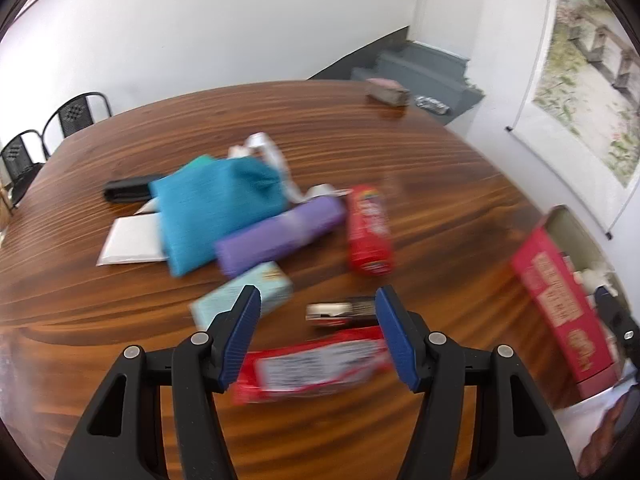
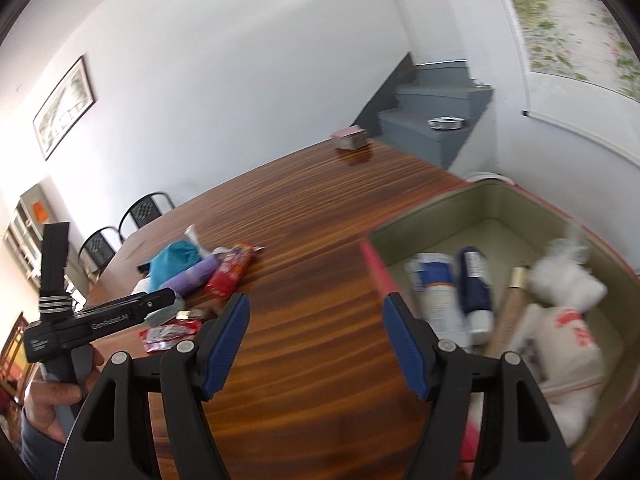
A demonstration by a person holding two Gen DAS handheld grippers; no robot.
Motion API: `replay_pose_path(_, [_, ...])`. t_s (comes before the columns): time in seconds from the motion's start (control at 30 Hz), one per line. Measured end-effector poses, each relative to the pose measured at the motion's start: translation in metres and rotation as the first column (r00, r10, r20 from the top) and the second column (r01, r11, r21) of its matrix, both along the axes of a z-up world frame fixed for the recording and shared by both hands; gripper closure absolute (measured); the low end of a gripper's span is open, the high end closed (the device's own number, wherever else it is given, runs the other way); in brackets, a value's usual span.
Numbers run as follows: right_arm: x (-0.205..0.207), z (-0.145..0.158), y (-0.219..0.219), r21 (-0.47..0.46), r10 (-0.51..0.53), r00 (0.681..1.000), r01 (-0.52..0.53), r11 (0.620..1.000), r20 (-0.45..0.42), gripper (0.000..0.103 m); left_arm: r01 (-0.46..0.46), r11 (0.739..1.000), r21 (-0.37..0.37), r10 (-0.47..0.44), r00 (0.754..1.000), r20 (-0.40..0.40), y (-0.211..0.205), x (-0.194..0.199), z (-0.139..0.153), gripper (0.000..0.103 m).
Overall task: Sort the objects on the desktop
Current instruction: 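Return both grippers to the pile and lower them over the cosmetic boxes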
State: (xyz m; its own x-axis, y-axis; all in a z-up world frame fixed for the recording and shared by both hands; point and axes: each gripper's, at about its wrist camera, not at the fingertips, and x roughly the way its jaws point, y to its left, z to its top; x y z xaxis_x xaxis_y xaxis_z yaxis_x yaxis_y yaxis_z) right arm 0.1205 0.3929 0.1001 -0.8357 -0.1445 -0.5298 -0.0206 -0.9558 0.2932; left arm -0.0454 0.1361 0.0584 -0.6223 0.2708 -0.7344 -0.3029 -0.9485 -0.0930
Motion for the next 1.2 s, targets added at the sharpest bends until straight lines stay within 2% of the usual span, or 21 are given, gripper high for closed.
replay_pose_path(0.3, [-0.022, -0.011, -0.040, 0.008, 0.069, 0.997, -0.070, 0.998, 0.044, 0.027, 0.025, 0.997, -0.079, -0.025, 1.000, -0.002, -0.033, -0.020, -0.022, 0.039])
replay_pose_path(0.57, [-0.039, -0.021, -0.058, 0.020, 0.094, 0.992, -0.096, 0.995, 0.084, 0.027, 0.078, 0.993, -0.086, -0.078, 0.997, 0.006, -0.033, -0.029, -0.031, 0.039])
replay_pose_path(0.83, [-0.061, -0.027, -0.079, 0.044, 0.150, 0.982, -0.156, 0.987, 0.118, 0.027, 0.089, 0.993, -0.073, -0.086, 0.996, 0.033, -0.028, -0.035, -0.043, 0.040])
replay_pose_path(0.87, [-0.064, -0.029, -0.082, 0.043, 0.158, 0.979, -0.165, 0.985, 0.126, 0.027, 0.090, 0.993, -0.071, -0.088, 0.996, 0.027, -0.028, -0.034, -0.042, 0.049])
replay_pose_path(0.97, [-0.073, -0.032, -0.089, 0.045, 0.188, 0.970, -0.196, 0.980, 0.153, 0.027, 0.097, 0.992, -0.075, -0.095, 0.995, 0.020, -0.026, -0.030, -0.041, 0.060])
replay_pose_path(1.07, [-0.077, -0.030, -0.098, 0.066, 0.210, 0.964, -0.223, 0.973, 0.162, 0.027, 0.100, 0.992, -0.070, -0.099, 0.995, 0.021, -0.025, -0.026, -0.041, 0.066])
replay_pose_path(1.2, [-0.084, -0.027, -0.111, 0.102, 0.231, 0.957, -0.251, 0.963, 0.175, 0.024, 0.098, 0.993, -0.065, -0.097, 0.995, 0.022, -0.024, -0.024, -0.038, 0.068])
